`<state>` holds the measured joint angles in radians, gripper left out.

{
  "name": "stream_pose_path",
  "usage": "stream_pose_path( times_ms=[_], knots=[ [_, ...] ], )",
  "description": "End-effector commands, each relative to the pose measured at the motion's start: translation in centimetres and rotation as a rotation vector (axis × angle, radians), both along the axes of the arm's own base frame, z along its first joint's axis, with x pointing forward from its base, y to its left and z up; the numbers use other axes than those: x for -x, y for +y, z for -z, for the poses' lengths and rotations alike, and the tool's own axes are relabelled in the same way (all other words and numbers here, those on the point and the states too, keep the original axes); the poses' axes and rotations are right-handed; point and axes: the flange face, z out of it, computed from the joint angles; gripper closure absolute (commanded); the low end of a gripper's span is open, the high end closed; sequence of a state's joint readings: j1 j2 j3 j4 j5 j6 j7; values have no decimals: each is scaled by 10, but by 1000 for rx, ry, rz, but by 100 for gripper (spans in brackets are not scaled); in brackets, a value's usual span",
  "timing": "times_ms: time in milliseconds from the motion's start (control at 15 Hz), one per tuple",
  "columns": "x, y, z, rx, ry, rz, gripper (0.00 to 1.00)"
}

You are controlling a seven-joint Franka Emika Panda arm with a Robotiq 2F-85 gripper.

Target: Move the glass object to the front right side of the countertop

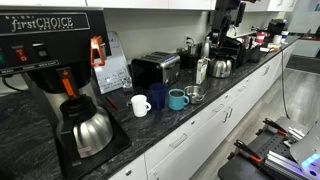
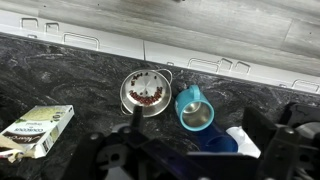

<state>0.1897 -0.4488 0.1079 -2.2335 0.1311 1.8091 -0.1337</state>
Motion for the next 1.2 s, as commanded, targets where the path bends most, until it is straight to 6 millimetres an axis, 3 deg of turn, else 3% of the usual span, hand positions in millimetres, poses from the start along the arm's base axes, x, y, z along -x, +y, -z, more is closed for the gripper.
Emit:
stream_pose_path(
  times_ms=[0,333,600,667,733,1133],
  knots=[
    [0,20,-6,-12,-32,-20,0],
    [-6,94,-19,-37,-123,-151,0],
    [-12,156,-8,-69,-151,-255,0],
    [-1,142,-9,-42,-158,-232,0],
    [-2,150,-4,-42,-151,-242,0],
    [-2,145,-9,-43,-158,-233,0]
  ],
)
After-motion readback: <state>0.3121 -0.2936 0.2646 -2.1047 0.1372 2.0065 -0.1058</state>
